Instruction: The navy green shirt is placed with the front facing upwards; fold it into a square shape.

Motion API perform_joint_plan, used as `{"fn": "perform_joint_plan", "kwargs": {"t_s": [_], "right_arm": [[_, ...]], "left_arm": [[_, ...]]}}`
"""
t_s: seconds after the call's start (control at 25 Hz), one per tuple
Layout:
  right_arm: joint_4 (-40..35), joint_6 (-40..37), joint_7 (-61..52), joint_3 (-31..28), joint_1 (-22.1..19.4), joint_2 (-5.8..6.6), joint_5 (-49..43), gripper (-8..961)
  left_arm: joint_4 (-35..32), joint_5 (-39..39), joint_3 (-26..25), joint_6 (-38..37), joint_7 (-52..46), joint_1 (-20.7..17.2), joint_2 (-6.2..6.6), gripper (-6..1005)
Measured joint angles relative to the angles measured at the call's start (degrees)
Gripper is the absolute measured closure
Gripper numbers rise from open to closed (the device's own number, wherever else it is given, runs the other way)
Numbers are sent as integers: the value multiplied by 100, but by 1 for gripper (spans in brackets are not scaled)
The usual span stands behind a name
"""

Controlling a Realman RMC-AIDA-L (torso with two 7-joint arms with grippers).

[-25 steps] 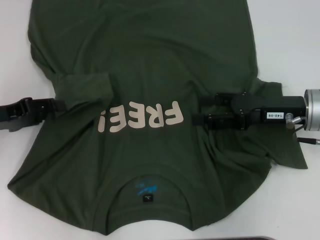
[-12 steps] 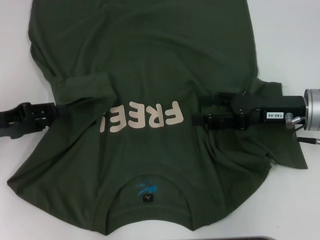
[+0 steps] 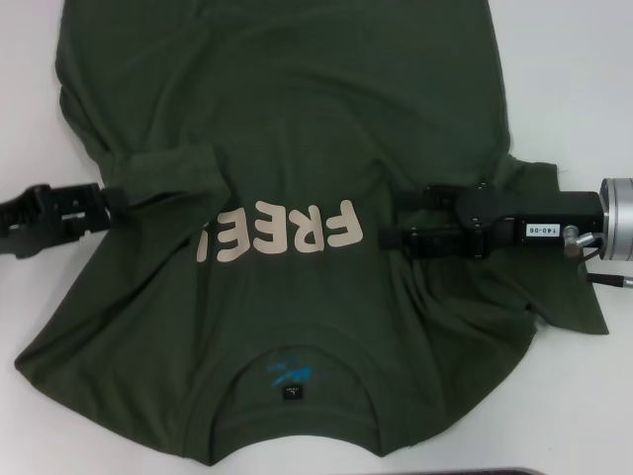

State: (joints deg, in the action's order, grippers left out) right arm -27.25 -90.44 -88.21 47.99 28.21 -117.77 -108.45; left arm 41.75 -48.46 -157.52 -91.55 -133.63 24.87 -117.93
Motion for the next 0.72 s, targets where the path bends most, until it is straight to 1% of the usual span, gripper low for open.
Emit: {"fn": "perform_joint_plan", "kwargs": {"t_s": [0.16, 0.28, 0.44, 0.6, 0.72], "right_arm": [[0, -6, 0, 0, 0, 0, 0, 32], [0, -8, -2, 0, 2, 0, 0, 32], [0, 0, -2, 0, 30, 1, 0, 33], [0, 5, -26, 0, 48, 6, 0, 33], [0, 8, -36, 0, 49, 8, 0, 33]], "left_arm": [[0, -227, 19, -93, 18, 13, 2, 447], [-1, -226, 47, -106, 23, 28, 5, 447], [9, -205, 49, 323, 25, 4, -5, 447], [6, -138, 221, 751, 26, -7, -5, 447], [-37, -56, 335, 871, 12, -12, -5, 447]]}}
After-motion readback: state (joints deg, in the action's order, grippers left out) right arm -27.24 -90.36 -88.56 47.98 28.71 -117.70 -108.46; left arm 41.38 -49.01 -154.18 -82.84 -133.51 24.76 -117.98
